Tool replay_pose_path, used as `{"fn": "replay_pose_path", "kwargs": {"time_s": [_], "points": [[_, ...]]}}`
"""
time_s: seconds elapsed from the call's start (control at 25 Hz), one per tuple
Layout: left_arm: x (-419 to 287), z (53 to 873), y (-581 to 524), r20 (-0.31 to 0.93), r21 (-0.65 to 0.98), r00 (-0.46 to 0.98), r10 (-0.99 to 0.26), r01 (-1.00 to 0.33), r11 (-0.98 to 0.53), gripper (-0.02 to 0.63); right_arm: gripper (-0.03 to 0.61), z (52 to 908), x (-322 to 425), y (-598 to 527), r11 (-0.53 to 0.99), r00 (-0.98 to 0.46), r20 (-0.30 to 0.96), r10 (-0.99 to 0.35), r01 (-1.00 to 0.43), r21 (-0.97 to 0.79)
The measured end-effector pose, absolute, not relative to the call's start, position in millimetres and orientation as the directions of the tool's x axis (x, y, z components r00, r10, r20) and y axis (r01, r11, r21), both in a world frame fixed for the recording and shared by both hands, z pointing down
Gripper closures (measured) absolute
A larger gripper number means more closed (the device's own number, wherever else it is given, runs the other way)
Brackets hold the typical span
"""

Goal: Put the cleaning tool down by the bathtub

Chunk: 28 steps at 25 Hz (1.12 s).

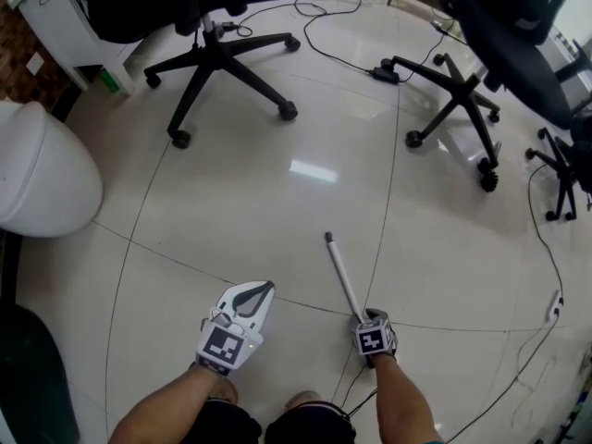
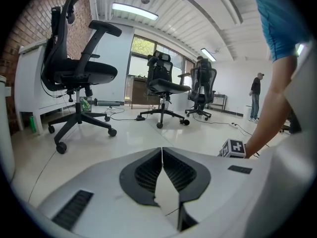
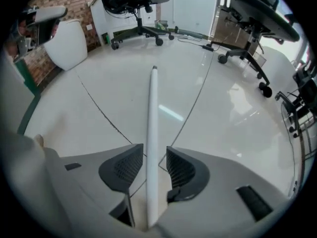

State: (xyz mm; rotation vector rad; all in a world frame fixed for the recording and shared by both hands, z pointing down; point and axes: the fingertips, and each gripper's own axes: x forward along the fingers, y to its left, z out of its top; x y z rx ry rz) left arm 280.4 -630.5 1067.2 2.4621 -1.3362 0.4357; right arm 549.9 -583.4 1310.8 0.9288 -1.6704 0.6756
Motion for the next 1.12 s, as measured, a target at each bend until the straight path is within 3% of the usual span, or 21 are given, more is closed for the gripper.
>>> {"fn": "replay_pose_path", "kwargs": {"time_s": [0.2, 0.4, 0.56, 0.8, 1.12], "points": [[273.8, 1062.7, -622.2, 0.428, 0.096, 0.506, -0.749, -0.849, -0.519, 0.607, 0.396, 1336.7, 535.5, -578.9, 0.608, -0.129, 0.980, -0.153, -0.794, -0.010], [275.9, 1052.7, -618.2, 0.428, 0.084, 0.510, -0.746, -0.844, -0.529, 0.607, 0.483, 1335.3, 530.7, -572.0, 0.620, -0.141, 0.980, -0.141, -0.784, -0.024], [276.6, 1050.3, -621.2, 0.428, 0.072, 0.506, -0.749, -0.845, -0.529, 0.608, 0.486, 1316.2, 527.3, -578.1, 0.617, -0.130, 0.976, -0.173, -0.787, 0.004], [256.9, 1011.6, -616.2, 0.432, 0.089, 0.478, -0.765, -0.866, -0.492, 0.609, 0.486, 1221.4, 508.3, -594.8, 0.615, -0.161, 0.955, -0.249, -0.788, 0.027], [230.4, 894.9, -609.8, 0.414, 0.074, 0.432, -0.802, -0.893, -0.443, 0.609, 0.486, 1065.8, 488.3, -585.8, 0.664, -0.222, 0.925, -0.309, -0.746, 0.043]]}}
